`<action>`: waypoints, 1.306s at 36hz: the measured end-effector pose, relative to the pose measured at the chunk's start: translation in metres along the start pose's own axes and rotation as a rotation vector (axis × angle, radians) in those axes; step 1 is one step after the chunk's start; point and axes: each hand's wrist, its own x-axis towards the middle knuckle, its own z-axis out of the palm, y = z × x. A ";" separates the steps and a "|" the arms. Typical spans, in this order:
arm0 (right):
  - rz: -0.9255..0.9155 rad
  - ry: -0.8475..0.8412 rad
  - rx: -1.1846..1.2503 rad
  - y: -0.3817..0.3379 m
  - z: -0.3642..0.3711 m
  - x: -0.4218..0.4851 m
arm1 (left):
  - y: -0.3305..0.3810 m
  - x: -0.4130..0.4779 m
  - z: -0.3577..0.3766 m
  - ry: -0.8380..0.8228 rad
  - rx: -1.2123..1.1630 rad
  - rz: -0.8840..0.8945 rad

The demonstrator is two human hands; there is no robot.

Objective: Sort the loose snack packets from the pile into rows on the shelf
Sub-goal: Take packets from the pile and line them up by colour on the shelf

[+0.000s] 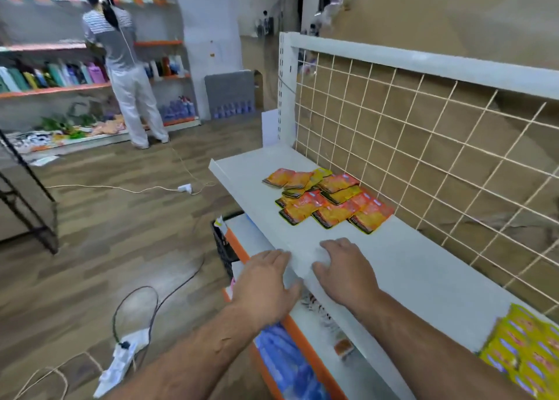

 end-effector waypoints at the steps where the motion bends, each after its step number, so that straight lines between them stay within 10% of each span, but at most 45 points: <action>1: 0.023 0.000 0.004 0.002 0.001 0.009 | -0.001 0.010 0.001 -0.002 -0.004 0.004; 23: 0.340 0.093 -0.060 0.002 0.033 0.094 | -0.058 0.183 0.033 -0.039 0.023 0.452; 32: 0.714 0.417 0.245 -0.011 0.036 0.098 | -0.063 0.190 0.038 0.075 -0.229 0.281; 47: 0.911 0.177 0.263 -0.028 0.023 0.111 | -0.063 0.202 0.026 -0.166 -0.329 0.157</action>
